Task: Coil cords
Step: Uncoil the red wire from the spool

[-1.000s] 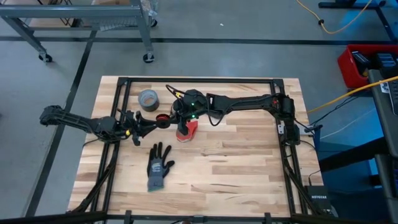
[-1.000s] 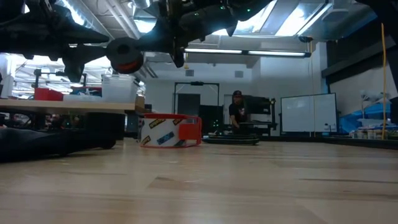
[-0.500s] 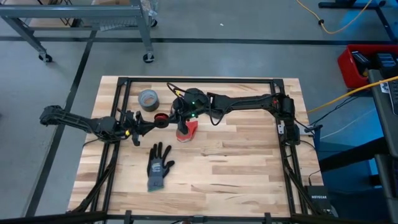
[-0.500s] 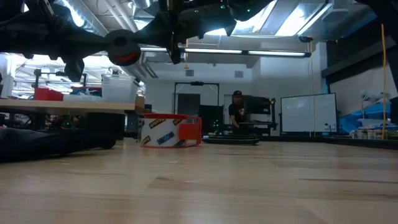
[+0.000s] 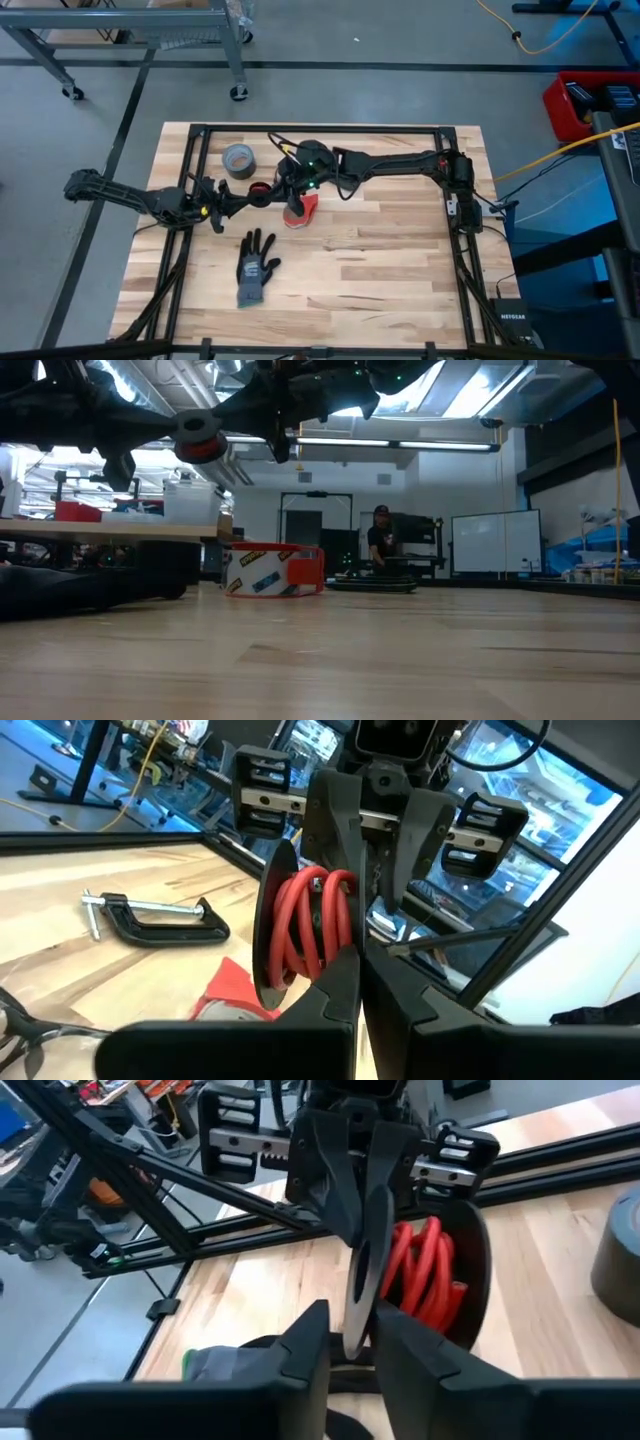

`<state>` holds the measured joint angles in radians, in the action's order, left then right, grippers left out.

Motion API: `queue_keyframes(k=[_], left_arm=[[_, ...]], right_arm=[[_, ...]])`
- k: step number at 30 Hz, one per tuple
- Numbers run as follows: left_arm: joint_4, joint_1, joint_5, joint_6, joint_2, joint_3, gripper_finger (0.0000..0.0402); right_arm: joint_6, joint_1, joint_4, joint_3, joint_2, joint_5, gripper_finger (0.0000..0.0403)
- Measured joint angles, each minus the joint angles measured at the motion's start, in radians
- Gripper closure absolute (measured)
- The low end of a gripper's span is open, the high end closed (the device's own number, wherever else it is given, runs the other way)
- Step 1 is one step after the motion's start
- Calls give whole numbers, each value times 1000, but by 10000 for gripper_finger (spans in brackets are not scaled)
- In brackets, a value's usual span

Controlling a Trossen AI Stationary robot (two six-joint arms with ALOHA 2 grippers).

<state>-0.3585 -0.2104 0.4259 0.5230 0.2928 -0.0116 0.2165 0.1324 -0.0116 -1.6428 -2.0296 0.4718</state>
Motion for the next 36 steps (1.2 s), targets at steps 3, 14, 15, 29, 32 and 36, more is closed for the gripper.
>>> queue_keyframes(k=[3,14,15,29,32,36], left_arm=[[-9,0,0,20,0,0,401],[3,1,11,97,-1,0,401],[3,1,5,105,0,0,401],[-118,-12,-225,214,0,0,401],[-143,-28,-231,215,0,0,401],[-156,-38,-203,230,26,0,401]], right_arm=[[0,11,-23,-27,0,57,295],[-99,74,-493,-209,0,221,277],[-131,78,-555,-223,0,222,277],[-338,-49,-710,-32,0,141,277],[-335,-63,-698,24,-1,139,277],[-334,-60,-678,88,8,140,277]])
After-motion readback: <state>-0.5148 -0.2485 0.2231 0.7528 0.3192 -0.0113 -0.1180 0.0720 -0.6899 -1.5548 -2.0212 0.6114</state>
